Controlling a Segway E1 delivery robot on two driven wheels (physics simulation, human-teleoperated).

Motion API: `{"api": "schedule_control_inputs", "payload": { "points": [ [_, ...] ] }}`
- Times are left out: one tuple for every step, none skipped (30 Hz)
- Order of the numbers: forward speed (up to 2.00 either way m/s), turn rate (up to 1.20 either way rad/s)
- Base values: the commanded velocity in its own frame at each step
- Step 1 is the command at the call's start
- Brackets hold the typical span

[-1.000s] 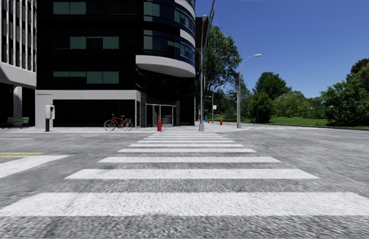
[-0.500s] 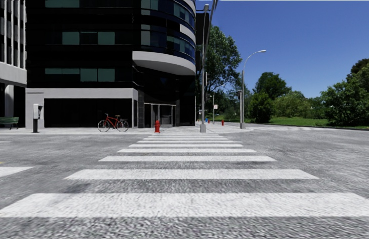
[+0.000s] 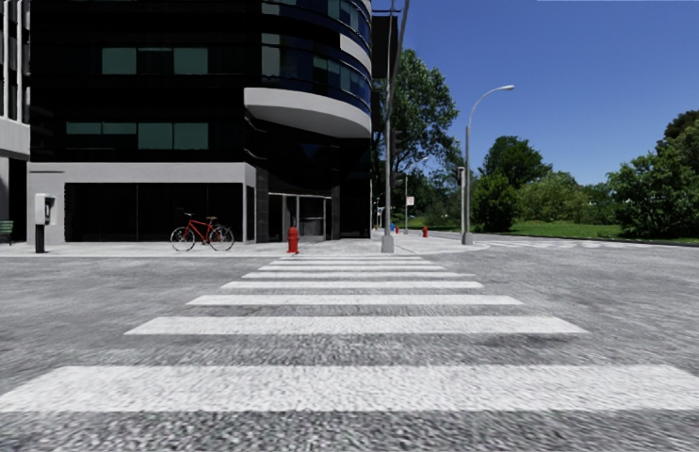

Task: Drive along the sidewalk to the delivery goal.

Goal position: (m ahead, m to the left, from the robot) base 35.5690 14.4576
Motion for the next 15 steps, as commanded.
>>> {"api": "schedule_control_inputs", "payload": {
  "points": [
    [2.0,0.0],
    [2.0,0.0],
    [2.0,0.0],
    [2.0,0.0],
    [2.0,0.0],
    [2.0,0.0],
    [2.0,0.0],
    [2.0,0.0],
    [2.0,0.0],
    [2.0,0.0],
    [2.0,0.0],
    [2.0,0.0],
    [2.0,0.0],
    [2.0,0.0],
    [2.0,0.0]
  ]
}}
